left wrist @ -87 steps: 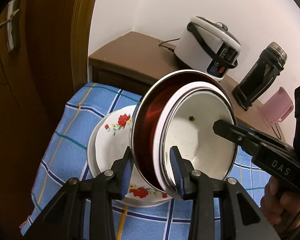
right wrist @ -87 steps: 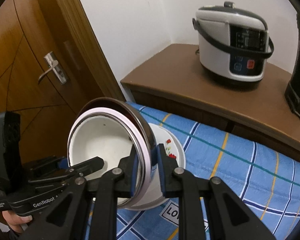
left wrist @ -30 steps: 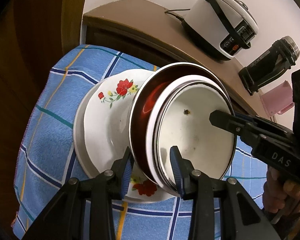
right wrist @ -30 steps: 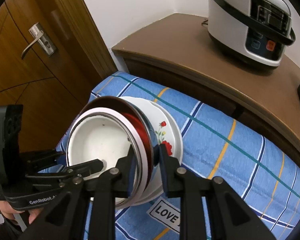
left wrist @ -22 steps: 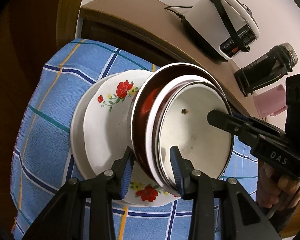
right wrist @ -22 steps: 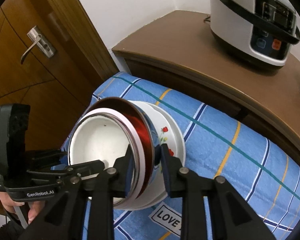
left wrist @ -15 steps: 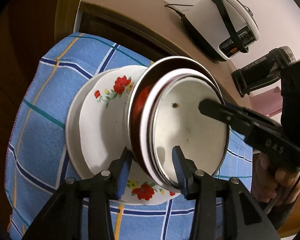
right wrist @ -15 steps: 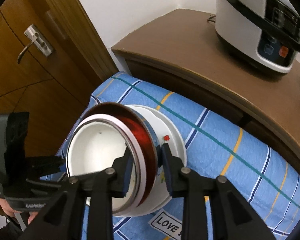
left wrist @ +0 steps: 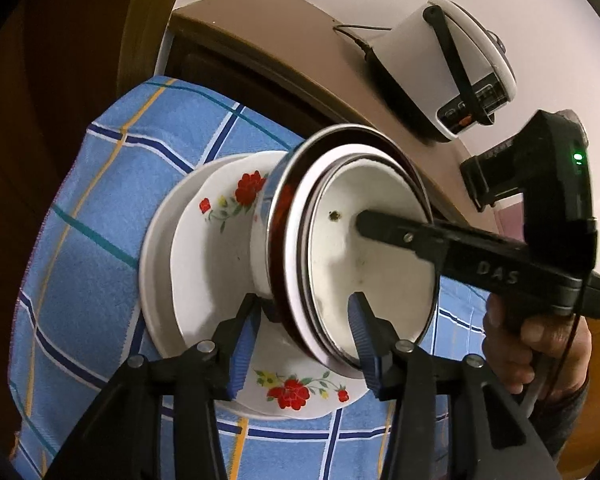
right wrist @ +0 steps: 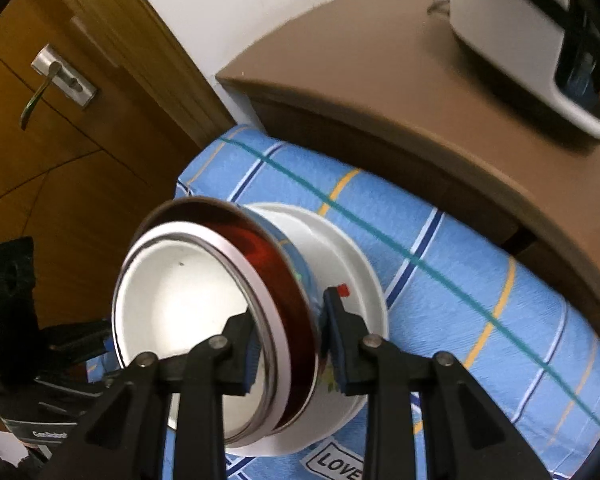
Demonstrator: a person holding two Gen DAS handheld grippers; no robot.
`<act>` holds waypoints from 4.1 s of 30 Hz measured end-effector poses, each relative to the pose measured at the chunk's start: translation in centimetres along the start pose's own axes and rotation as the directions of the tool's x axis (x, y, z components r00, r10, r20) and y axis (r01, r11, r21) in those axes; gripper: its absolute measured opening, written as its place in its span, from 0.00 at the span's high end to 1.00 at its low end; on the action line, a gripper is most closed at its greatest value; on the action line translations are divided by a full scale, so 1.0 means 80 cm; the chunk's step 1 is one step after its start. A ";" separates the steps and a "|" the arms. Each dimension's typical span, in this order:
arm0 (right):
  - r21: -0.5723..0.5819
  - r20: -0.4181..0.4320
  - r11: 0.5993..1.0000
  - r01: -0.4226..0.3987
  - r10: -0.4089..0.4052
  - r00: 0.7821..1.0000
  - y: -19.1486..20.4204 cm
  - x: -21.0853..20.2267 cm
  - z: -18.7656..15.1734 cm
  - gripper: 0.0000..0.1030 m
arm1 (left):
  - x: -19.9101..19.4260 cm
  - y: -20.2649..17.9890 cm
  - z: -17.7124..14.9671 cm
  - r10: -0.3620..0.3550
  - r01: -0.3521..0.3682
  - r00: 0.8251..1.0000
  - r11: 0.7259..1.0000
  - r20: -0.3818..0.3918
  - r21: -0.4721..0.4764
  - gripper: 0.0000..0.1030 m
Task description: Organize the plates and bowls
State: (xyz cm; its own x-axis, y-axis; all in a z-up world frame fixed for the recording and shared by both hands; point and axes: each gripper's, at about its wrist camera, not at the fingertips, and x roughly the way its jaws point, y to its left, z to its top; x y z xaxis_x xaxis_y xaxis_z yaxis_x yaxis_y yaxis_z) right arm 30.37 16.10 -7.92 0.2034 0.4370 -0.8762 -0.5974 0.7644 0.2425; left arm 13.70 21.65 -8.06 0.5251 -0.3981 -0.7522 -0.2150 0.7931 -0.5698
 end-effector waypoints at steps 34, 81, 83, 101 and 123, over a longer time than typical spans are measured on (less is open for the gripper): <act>-0.040 0.003 0.999 -0.035 0.035 0.999 0.006 -0.007 -0.041 0.72 | 0.000 -0.018 -0.022 0.184 -0.203 0.975 0.966 0.126 0.159 0.45; 0.207 0.682 0.922 0.327 -0.376 0.627 -0.052 -0.274 -0.253 0.25 | -0.050 -0.192 -0.083 0.158 -0.384 0.836 0.852 0.525 0.355 0.33; 0.213 0.688 0.917 0.337 -0.386 0.614 -0.052 -0.280 -0.258 0.25 | -0.049 -0.198 -0.086 0.154 -0.385 0.835 0.849 0.528 0.363 0.33; 0.229 0.712 0.907 0.352 -0.403 0.575 -0.053 -0.300 -0.280 0.22 | -0.041 -0.231 -0.099 0.124 -0.382 0.838 0.828 0.531 0.410 0.33; 0.261 0.749 0.878 0.401 -0.447 0.490 -0.047 -0.333 -0.304 0.19 | -0.043 -0.270 -0.108 0.059 -0.342 0.851 0.816 0.521 0.466 0.33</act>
State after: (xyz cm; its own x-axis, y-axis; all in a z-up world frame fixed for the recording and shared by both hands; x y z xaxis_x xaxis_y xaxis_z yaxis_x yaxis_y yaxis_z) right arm 8.35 -9.97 4.37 0.9473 0.2275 -0.2254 -0.2401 0.9703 -0.0297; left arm 9.43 1.95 3.98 0.8634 -0.0517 -0.5019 0.0288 0.9982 -0.0533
